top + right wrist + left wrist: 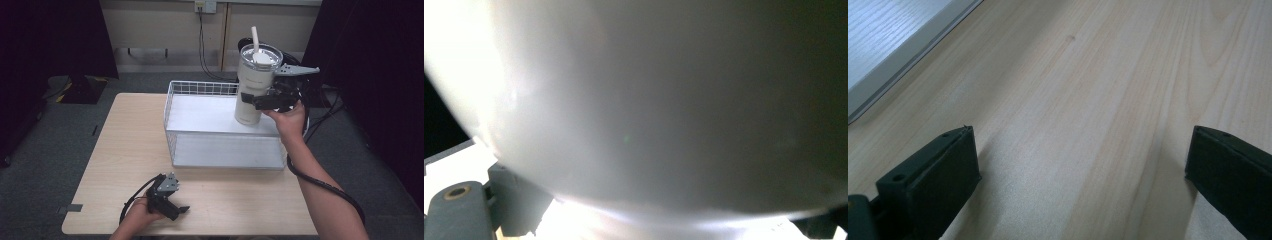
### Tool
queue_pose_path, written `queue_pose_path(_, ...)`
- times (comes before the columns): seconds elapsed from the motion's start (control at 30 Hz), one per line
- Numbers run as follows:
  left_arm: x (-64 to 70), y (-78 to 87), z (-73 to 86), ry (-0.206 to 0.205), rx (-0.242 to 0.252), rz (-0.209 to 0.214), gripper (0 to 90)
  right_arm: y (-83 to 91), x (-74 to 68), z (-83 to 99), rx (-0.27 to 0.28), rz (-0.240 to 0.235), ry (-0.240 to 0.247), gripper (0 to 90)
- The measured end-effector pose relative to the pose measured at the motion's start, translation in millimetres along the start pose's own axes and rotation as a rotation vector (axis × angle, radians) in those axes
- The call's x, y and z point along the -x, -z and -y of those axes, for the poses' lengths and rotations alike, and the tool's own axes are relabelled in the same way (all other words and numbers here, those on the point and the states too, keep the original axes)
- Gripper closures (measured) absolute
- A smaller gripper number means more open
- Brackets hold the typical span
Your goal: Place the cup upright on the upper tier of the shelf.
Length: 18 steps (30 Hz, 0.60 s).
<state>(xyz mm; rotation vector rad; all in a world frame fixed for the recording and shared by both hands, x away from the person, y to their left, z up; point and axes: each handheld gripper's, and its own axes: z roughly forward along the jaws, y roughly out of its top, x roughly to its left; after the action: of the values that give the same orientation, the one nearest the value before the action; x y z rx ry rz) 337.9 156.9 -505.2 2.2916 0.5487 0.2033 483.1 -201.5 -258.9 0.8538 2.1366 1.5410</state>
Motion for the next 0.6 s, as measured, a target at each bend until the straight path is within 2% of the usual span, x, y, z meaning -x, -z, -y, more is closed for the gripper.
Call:
queue_pose_path(0.27, 0.0, 0.0, 0.0, 0.0, 0.0, 0.0, 0.0, -2.5, -1.1, 1.6, 0.011, 0.002, 0.002, 9.9)
queue_pose_path(0.4, 0.2, 0.2, 0.1, 0.001, -0.001, -0.002, 0.0, -2.0, -3.8, 3.1, 0.012, 0.003, 0.029, 9.6)
queue_pose_path(0.53, 0.5, 0.4, 0.3, 0.003, 0.0, -0.003, 0.0, -1.0, -4.3, 4.8, 0.019, 0.007, 0.026, 9.3)
queue_pose_path(0.6, 0.6, 0.5, 0.4, 0.003, 0.0, -0.003, 0.0, -1.4, -5.5, 4.9, 0.018, 0.023, 0.046, 9.2)
